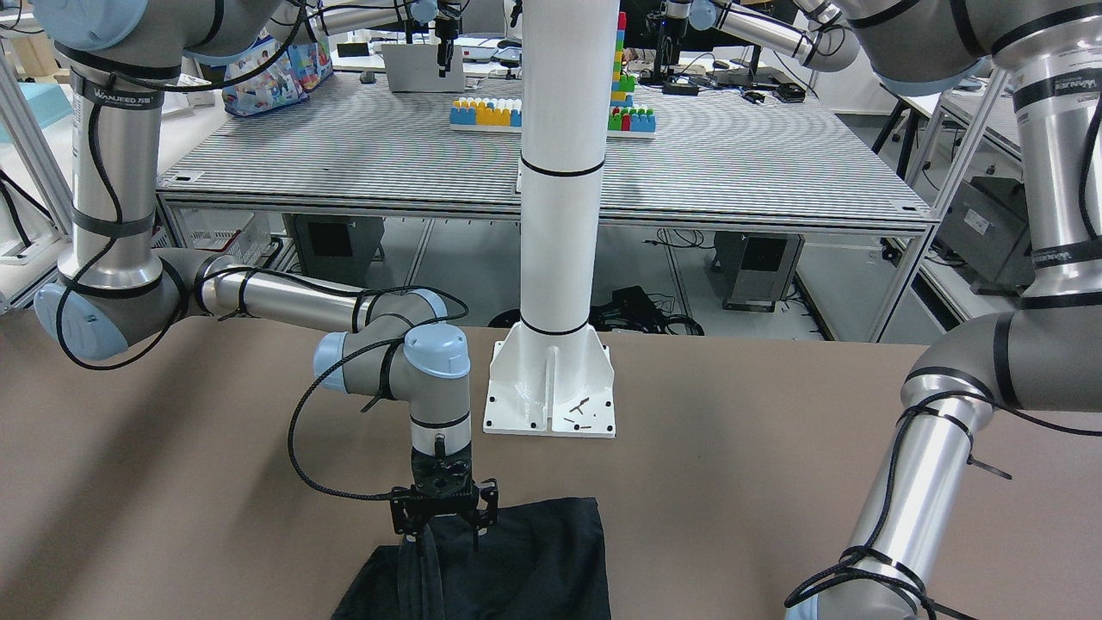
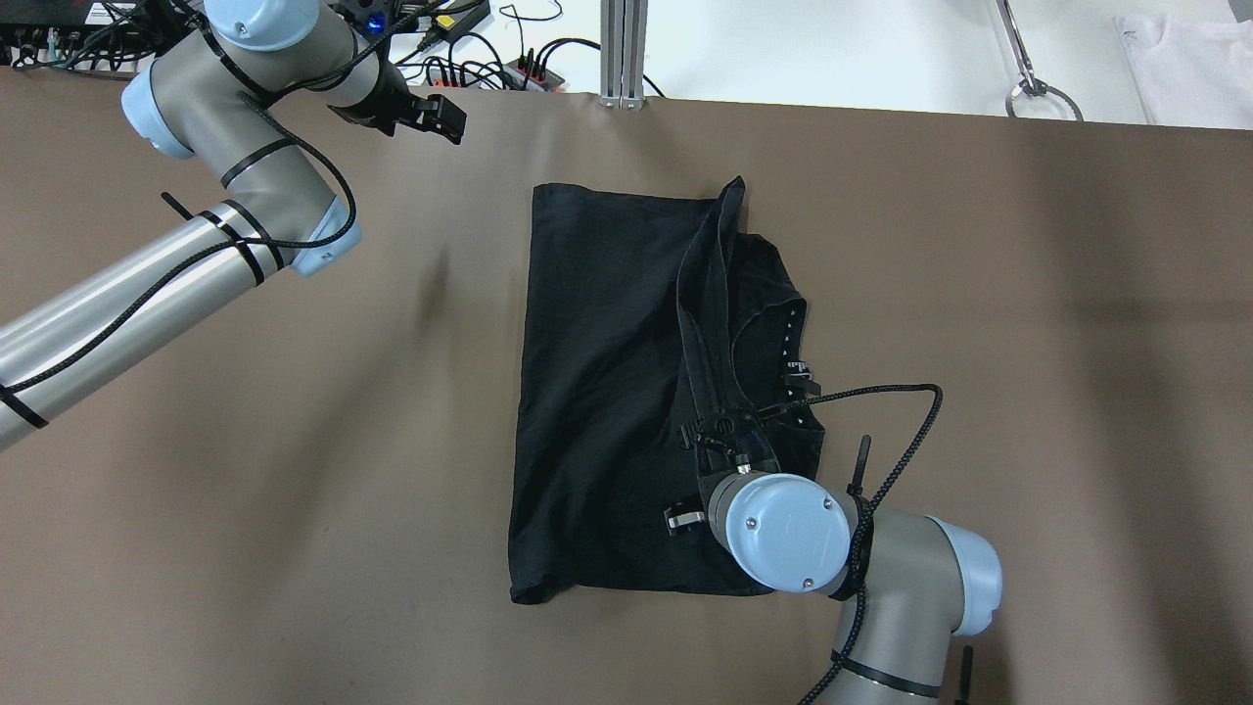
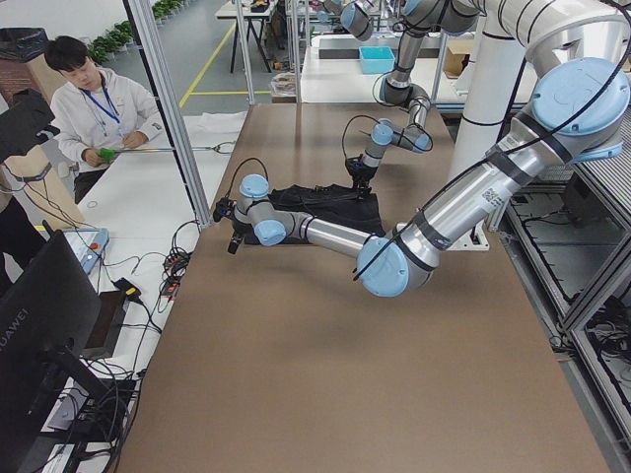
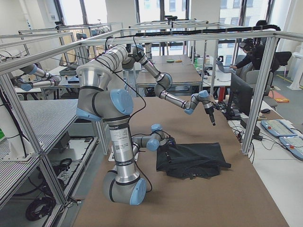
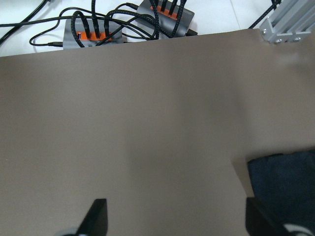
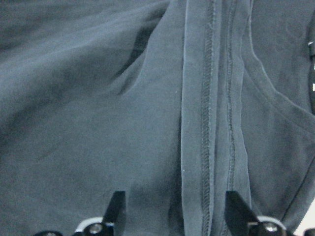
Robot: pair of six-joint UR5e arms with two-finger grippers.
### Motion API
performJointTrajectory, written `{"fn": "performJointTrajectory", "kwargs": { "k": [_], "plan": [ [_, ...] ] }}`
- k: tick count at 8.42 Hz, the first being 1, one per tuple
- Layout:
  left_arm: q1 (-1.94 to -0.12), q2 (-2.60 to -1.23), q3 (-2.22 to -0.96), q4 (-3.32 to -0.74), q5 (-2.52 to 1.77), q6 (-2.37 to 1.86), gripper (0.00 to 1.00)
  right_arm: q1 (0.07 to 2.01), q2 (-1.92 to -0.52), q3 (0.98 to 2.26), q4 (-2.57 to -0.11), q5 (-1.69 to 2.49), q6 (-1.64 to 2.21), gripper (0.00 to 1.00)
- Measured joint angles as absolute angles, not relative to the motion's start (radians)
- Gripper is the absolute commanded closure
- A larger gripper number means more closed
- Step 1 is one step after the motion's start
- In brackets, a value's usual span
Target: Fold clothes
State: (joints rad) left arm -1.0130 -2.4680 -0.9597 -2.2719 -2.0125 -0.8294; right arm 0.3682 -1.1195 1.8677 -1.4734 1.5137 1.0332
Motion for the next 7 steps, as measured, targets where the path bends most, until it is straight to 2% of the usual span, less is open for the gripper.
{"fn": "performJointTrajectory", "kwargs": {
  "k": [2, 5, 7],
  "plan": [
    [-1.008, -2.467, -0.959, -2.272, -2.011, -0.828, 0.0, 0.368, -1.123, 1.867, -1.474, 1.514, 0.977, 0.64],
    [-1.005, -2.465, -0.959, -2.272, -2.011, -0.826, 0.0, 0.369, -1.139, 1.867, -1.473, 1.514, 0.953, 0.66],
    [-1.005, -2.462, -0.959, -2.272, -2.011, -0.824, 0.0, 0.37, -1.146, 1.869, -1.471, 1.514, 0.952, 0.88]
  ]
}}
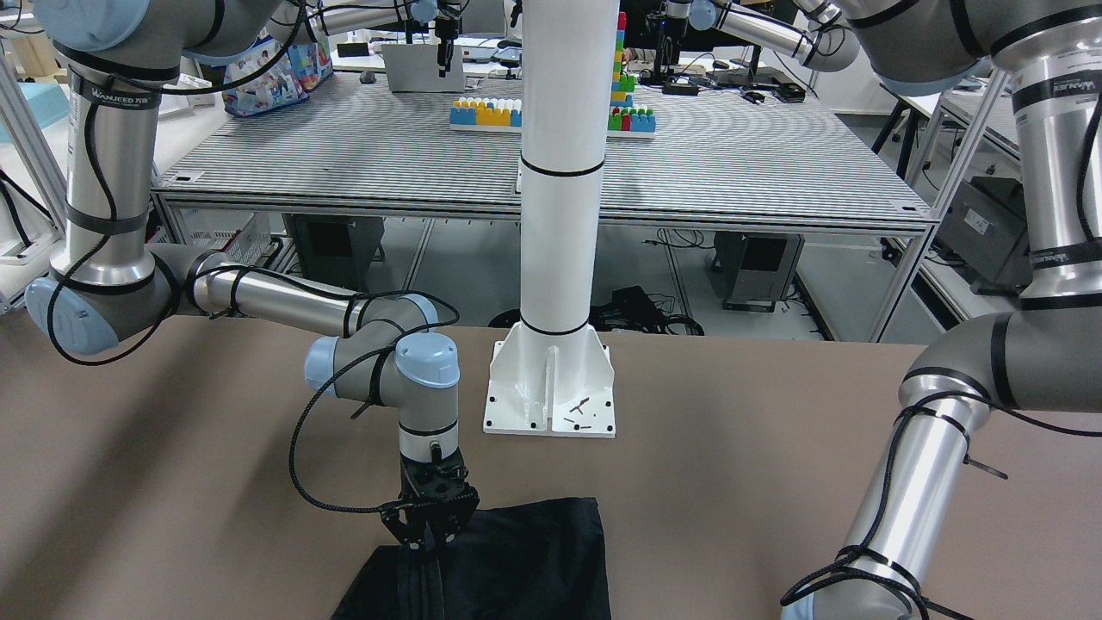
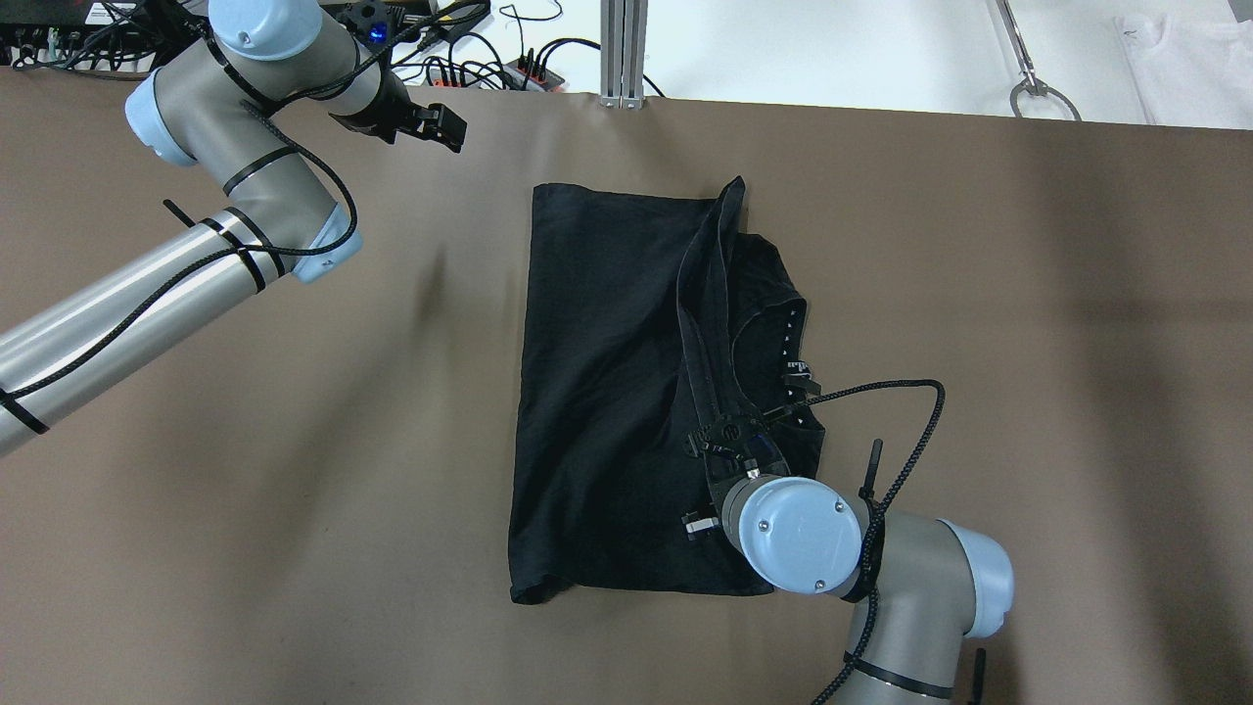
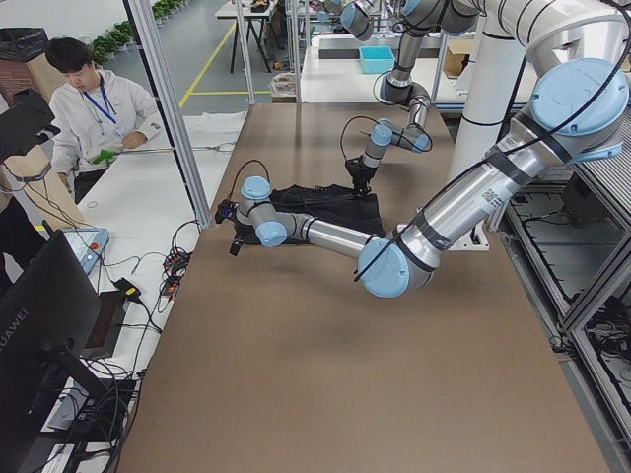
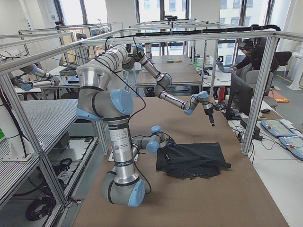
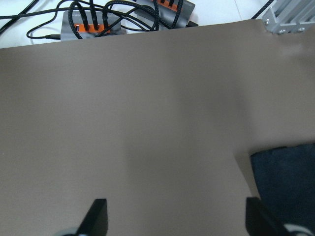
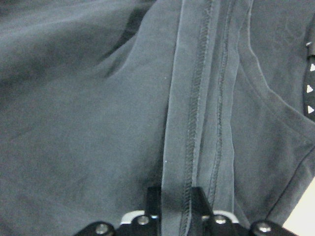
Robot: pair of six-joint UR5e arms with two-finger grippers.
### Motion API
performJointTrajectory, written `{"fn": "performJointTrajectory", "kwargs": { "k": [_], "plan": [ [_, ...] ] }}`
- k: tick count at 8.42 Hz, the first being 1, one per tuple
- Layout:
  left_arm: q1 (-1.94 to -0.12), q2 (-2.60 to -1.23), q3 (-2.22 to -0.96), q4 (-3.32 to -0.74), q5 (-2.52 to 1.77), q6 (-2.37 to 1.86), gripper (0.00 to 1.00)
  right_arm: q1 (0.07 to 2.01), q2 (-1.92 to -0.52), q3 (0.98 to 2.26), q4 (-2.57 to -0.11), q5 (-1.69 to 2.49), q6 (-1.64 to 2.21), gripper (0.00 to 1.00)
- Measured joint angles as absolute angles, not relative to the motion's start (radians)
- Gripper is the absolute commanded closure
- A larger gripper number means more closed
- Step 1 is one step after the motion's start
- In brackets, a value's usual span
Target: Fold clothes
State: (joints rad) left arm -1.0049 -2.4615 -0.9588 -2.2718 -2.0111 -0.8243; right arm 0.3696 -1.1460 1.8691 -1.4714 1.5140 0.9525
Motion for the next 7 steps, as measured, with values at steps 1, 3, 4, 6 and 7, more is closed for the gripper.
{"fn": "performJointTrajectory", "kwargs": {
  "k": [1, 3, 4, 6, 7],
  "plan": [
    [-1.005, -2.46, -0.959, -2.272, -2.011, -0.824, 0.0, 0.37, -1.147, 1.871, -1.471, 1.514, 0.953, 0.99],
    [-1.004, -2.459, -0.959, -2.272, -2.011, -0.823, 0.0, 0.37, -1.146, 1.873, -1.471, 1.515, 0.953, 1.0],
    [-1.004, -2.459, -0.959, -2.272, -2.011, -0.822, 0.0, 0.37, -1.146, 1.874, -1.471, 1.515, 0.954, 1.0],
    [-1.004, -2.459, -0.959, -2.272, -2.011, -0.822, 0.0, 0.372, -1.16, 1.893, -1.471, 1.515, 0.956, 1.0],
    [-1.004, -2.459, -0.959, -2.272, -2.011, -0.822, 0.0, 0.372, -1.198, 1.931, -1.472, 1.517, 0.958, 1.0]
  ]
}}
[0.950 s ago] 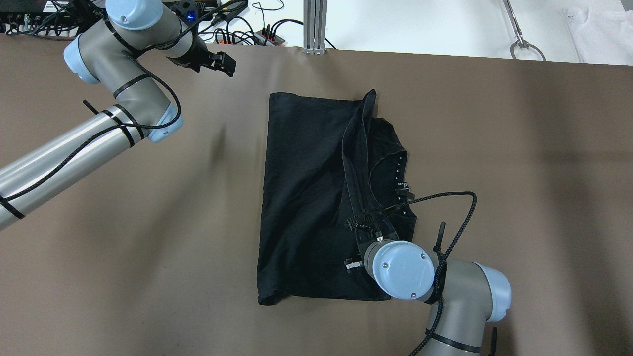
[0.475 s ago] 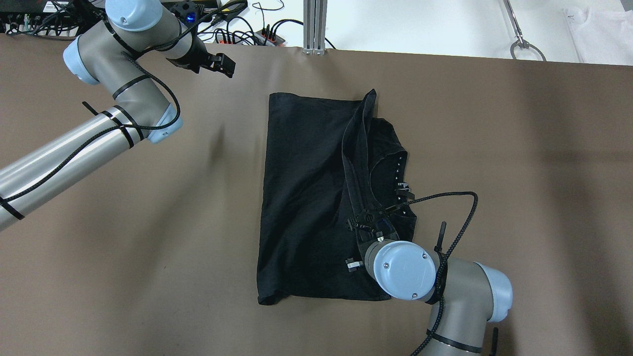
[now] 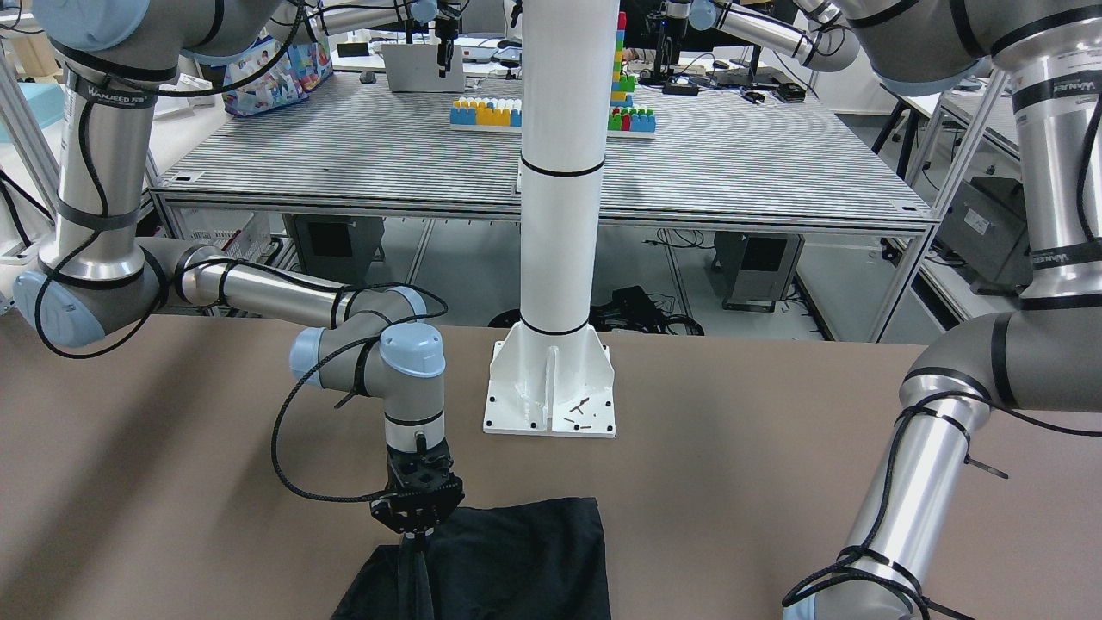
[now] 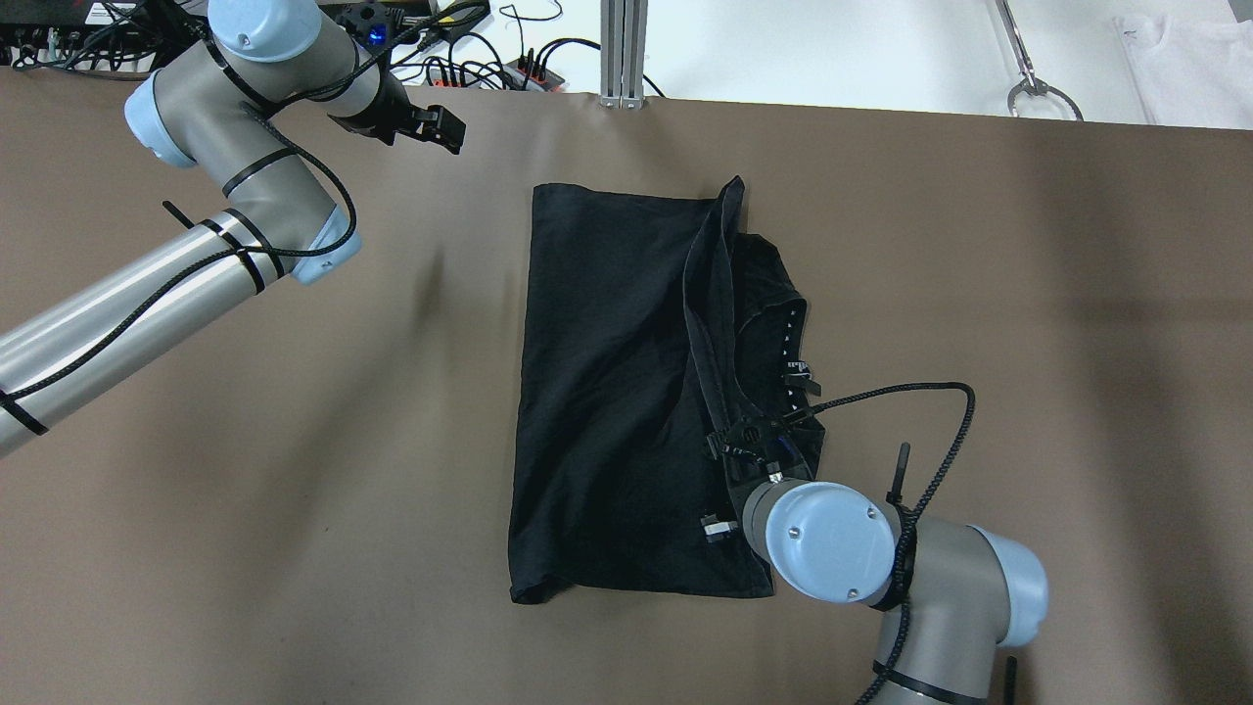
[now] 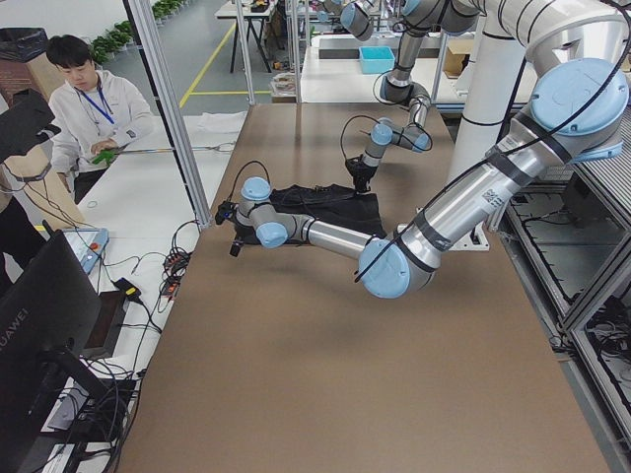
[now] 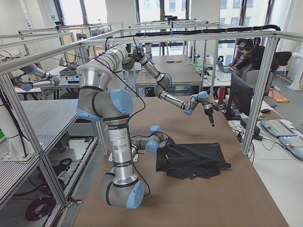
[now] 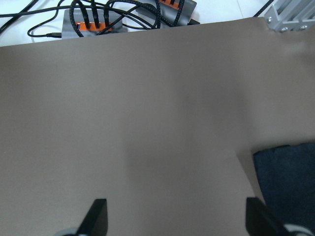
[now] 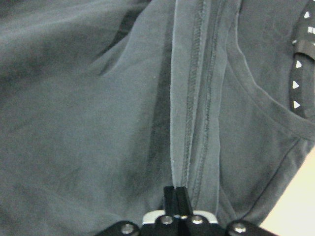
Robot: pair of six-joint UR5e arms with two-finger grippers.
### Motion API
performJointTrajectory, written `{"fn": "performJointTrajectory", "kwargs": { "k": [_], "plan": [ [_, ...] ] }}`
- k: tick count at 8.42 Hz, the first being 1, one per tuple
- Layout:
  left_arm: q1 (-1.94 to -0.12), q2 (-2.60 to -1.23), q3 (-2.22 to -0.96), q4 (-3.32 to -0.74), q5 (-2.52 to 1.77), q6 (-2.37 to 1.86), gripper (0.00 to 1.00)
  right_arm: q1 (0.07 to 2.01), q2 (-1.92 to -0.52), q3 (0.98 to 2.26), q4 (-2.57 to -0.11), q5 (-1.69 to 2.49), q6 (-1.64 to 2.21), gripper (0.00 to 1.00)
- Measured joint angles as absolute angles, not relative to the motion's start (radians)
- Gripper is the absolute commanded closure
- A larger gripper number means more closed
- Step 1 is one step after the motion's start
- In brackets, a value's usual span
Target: Fold clothes
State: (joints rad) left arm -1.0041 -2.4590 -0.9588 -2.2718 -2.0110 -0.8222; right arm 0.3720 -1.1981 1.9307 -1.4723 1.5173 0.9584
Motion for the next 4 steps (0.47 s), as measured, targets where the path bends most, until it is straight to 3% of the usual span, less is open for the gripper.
{"fn": "performJointTrajectory", "kwargs": {
  "k": [2, 3, 4],
  "plan": [
    [-1.003, -2.459, -0.959, -2.272, -2.011, -0.822, 0.0, 0.372, -1.31, 2.007, -1.466, 1.523, 0.985, 1.0],
    [-1.003, -2.459, -0.959, -2.272, -2.011, -0.823, 0.0, 0.37, -1.353, 2.021, -1.451, 1.523, 1.024, 0.8],
    [-1.003, -2.459, -0.959, -2.272, -2.011, -0.823, 0.0, 0.369, -1.386, 2.02, -1.424, 1.522, 1.061, 0.07]
  ]
}}
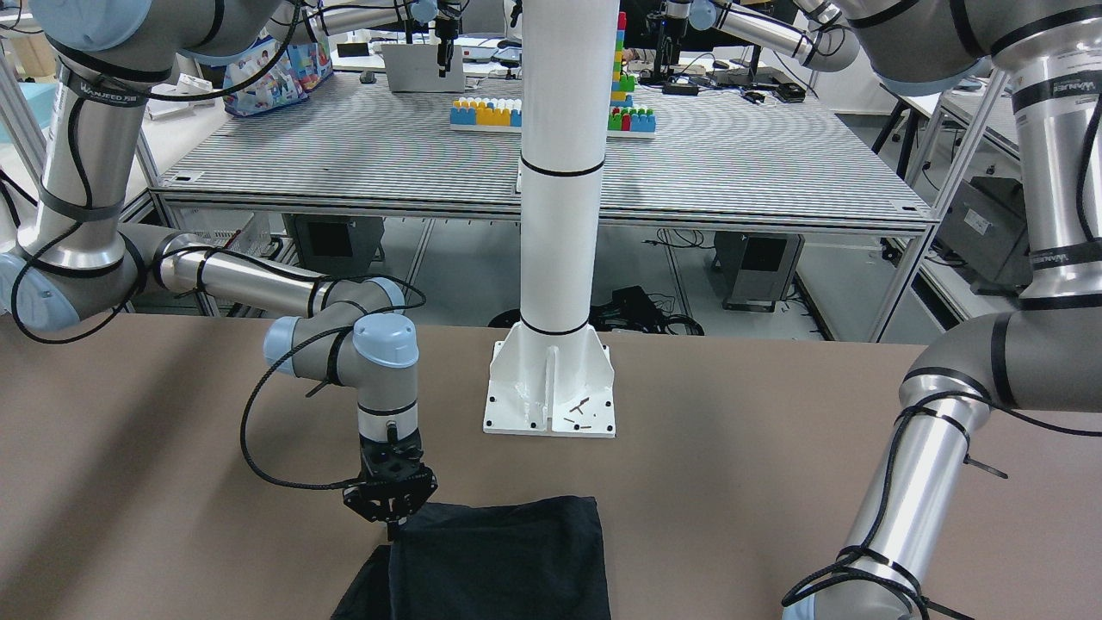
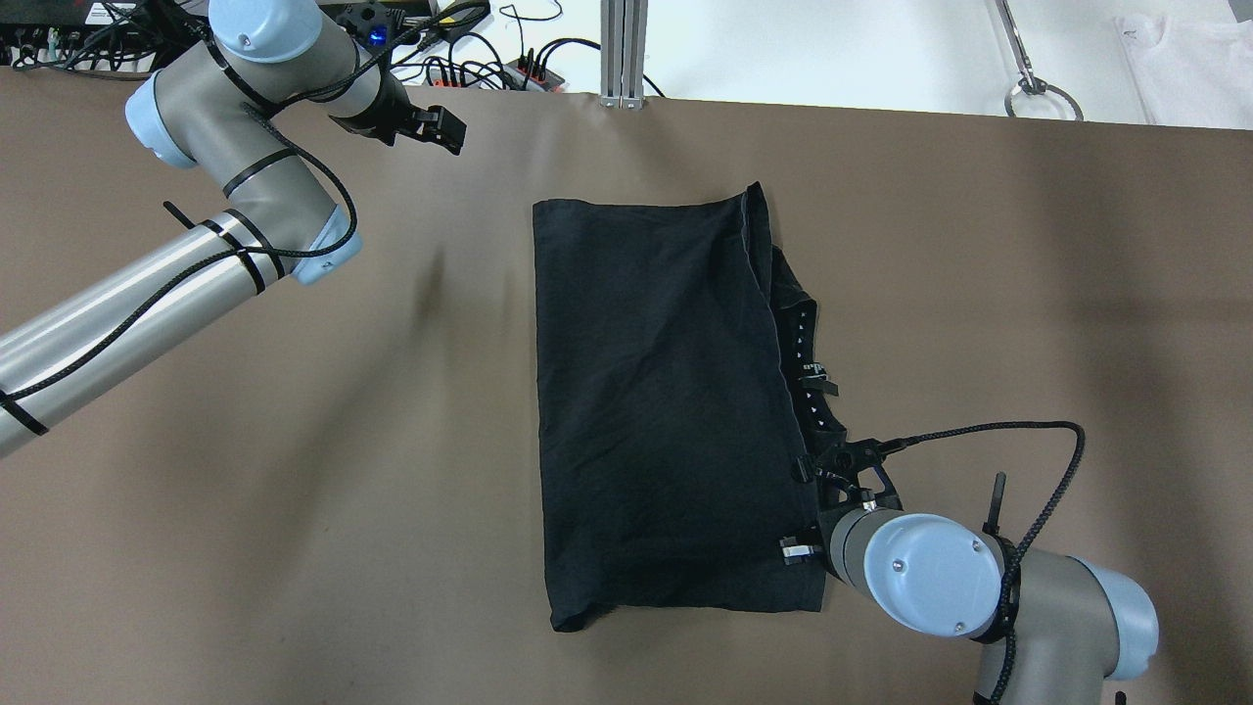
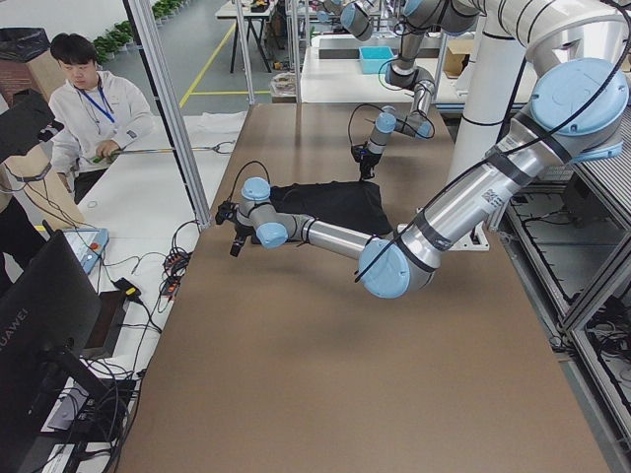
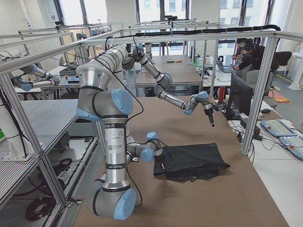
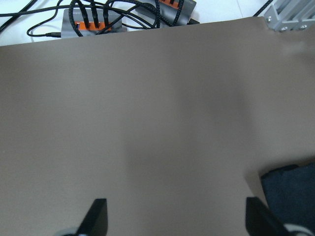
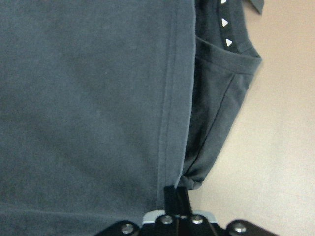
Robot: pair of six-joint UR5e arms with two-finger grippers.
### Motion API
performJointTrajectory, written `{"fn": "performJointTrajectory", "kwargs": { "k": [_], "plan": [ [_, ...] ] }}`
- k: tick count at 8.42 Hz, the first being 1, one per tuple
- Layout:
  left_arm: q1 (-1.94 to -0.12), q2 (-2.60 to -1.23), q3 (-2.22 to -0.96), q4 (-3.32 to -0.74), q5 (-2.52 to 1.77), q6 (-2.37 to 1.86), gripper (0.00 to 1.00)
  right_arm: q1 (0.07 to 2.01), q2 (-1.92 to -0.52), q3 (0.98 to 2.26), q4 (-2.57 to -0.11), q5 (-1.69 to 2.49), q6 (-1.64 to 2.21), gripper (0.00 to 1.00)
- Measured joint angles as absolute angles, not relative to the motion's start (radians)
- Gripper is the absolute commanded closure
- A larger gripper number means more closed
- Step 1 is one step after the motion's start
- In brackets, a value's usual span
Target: Fold clothes
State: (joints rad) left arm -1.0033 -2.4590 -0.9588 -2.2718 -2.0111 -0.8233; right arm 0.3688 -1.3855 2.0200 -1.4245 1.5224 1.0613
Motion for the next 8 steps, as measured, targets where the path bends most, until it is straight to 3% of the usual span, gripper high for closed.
{"fn": "performJointTrajectory", "kwargs": {
  "k": [5, 8],
  "plan": [
    [-1.003, -2.46, -0.975, -2.271, -2.013, -0.859, 0.0, 0.397, -1.359, 2.012, -1.347, 1.526, 1.123, 0.06],
    [-0.914, -2.384, -1.145, -2.27, -1.982, -1.118, 0.0, 0.45, -1.274, 2.009, -1.345, 1.529, 1.261, 0.06]
  ]
}}
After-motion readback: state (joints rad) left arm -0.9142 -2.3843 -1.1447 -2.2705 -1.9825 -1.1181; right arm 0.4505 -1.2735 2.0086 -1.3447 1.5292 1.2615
